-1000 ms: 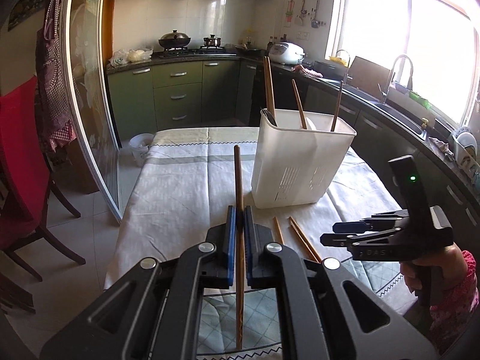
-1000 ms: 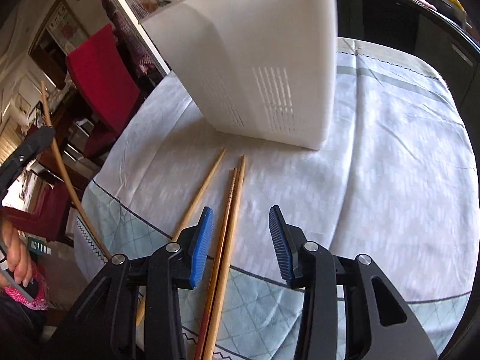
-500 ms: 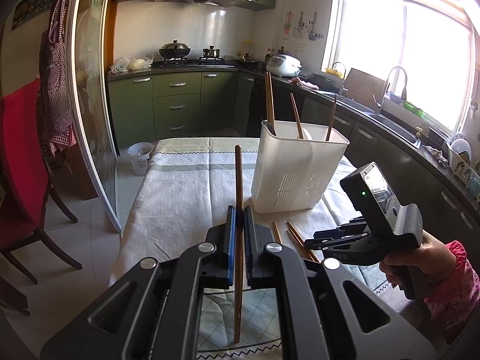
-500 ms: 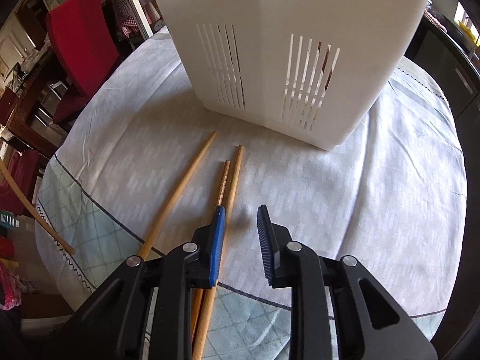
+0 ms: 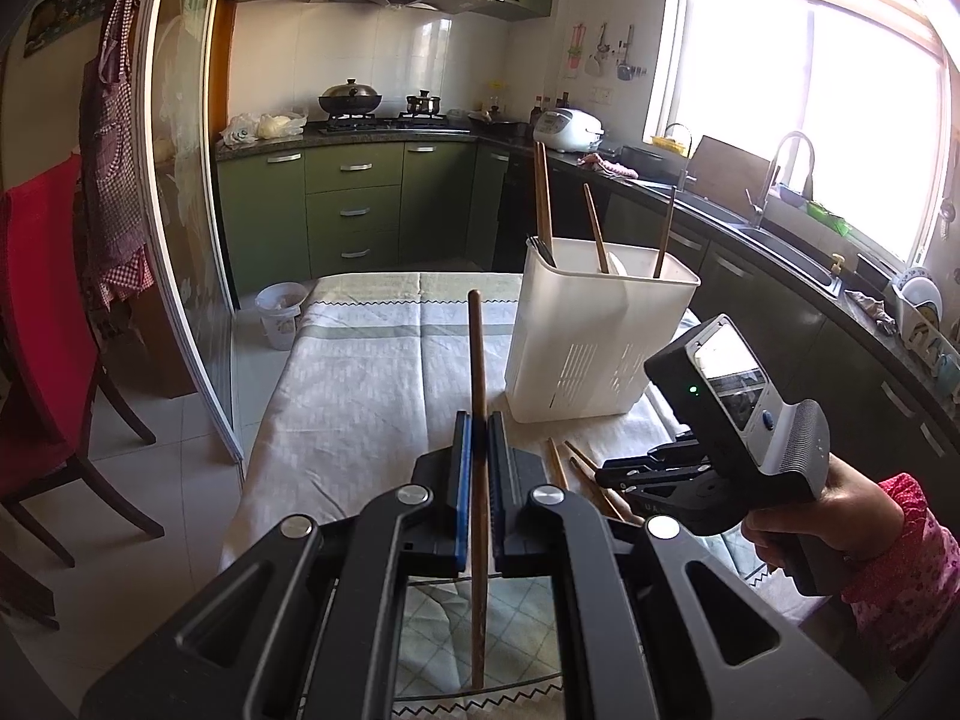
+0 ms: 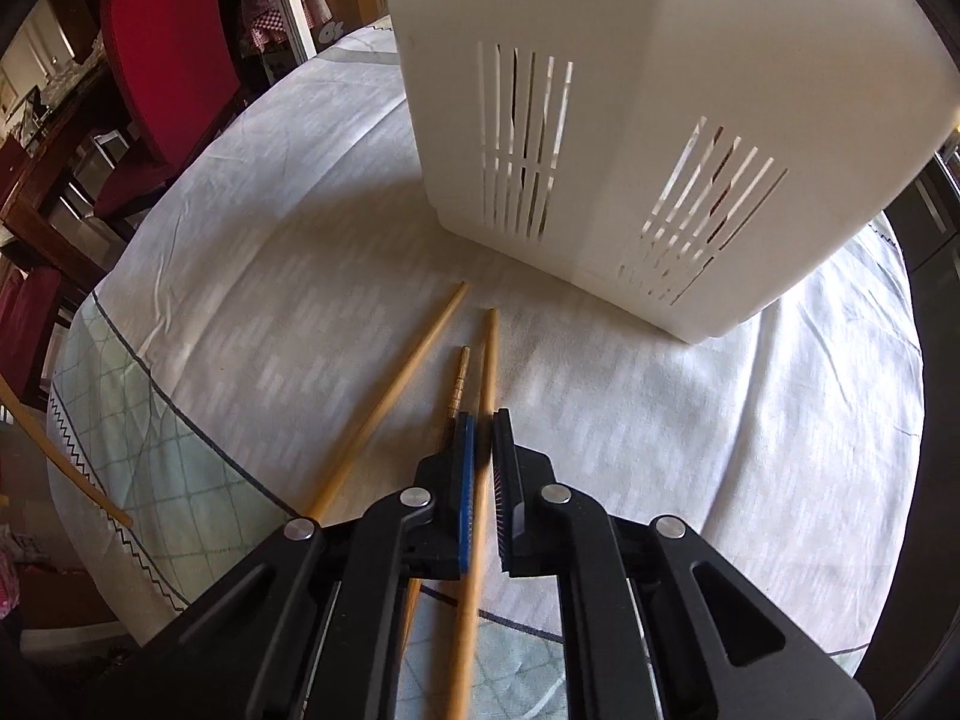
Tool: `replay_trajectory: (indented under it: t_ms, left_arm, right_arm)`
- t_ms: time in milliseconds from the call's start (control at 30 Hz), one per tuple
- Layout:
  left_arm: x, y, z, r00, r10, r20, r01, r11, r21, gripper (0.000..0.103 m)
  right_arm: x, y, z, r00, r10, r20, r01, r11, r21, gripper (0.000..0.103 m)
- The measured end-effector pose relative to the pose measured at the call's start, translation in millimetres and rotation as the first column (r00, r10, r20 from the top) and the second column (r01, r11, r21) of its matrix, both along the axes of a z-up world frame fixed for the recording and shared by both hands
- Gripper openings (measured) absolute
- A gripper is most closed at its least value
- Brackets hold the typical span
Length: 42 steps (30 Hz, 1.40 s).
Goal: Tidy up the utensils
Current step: 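Lift the chopstick with the left tool while the right tool grasps another chopstick, then lower both held chopsticks into the white holder and open both tools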
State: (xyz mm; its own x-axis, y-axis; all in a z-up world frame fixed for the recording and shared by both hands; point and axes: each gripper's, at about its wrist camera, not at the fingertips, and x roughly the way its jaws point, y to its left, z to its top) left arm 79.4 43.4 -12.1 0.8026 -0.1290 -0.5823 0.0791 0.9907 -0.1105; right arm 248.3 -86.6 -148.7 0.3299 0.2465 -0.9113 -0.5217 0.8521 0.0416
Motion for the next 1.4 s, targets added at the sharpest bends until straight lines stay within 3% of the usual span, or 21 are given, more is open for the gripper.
replay_trajectory:
  t_ms: [200,333,433,633,933,1400]
  left_arm:
    - [0,1,0,1.0,-0.002,-0.001,0.002,1.0,0.005,0.005]
    - [0,1,0,1.0,-0.004,-0.001,0.004,1.0,0.006,0.005]
    - [-2,-1,0,1.0,-0.006,0.001,0.006,1.0,0.009,0.005]
    - [-5,-3,1,1.0,-0.01,0.009,0.01,1.0,0.014,0.005]
    - [-14,-7,7,0.999,-0.015,0.032,0.015,1.0,0.016,0.005]
    - [-10,-20,20,0.998,-0.042,0.054,0.041,0.999,0.025,0.005]
  right_arm:
    - [-20,-38,60,0.99,-0.065,0.127,0.04,0.981,0.19,0.006]
    - [-55,-71,107,0.955,-0.133,0.266,0.045,0.948,0.314,0.006]
    - [-88,-92,127,0.919,-0.177,0.351,0.039,0.93,0.367,0.006]
    - [-146,-123,141,0.852,-0.207,0.48,0.016,0.928,0.372,0.006]
    - [-176,-161,144,0.838,-0.257,0.481,0.035,0.905,0.423,0.006]
    - [-173,-158,144,0.847,-0.231,0.478,-0.001,0.899,0.437,0.006]
